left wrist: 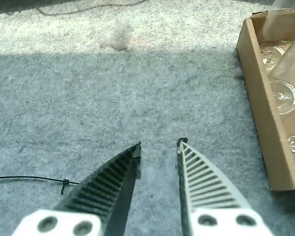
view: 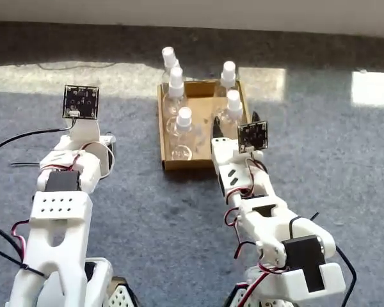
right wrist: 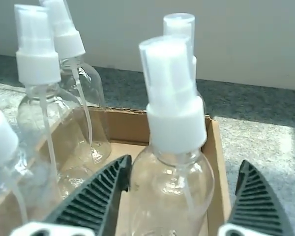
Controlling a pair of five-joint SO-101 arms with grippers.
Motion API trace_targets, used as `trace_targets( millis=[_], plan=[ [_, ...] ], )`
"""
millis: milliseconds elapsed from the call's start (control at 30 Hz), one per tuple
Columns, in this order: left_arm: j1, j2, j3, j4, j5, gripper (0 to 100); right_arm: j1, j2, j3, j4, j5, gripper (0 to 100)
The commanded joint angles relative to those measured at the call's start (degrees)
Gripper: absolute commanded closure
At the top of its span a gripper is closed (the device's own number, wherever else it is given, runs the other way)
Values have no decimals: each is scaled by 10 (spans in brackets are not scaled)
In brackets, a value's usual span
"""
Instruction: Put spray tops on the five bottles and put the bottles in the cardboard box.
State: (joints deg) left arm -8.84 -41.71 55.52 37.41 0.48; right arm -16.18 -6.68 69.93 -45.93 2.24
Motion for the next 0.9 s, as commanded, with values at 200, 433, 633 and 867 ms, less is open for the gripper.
trace_targets(
  millis=[200,433,633,867],
  plan=[
    [-6,-3,-5,-10,4,877,-3,-44,-22,-6,3,717],
    [-6,-3,-5,-10,4,877,-3,-113,-25,53,1,696],
    [-6,-3,-5,-10,4,877,-5,-130,-28,77,1,666],
    [-6,-3,-5,-10,4,877,-4,-130,-38,80,2,666]
  ],
)
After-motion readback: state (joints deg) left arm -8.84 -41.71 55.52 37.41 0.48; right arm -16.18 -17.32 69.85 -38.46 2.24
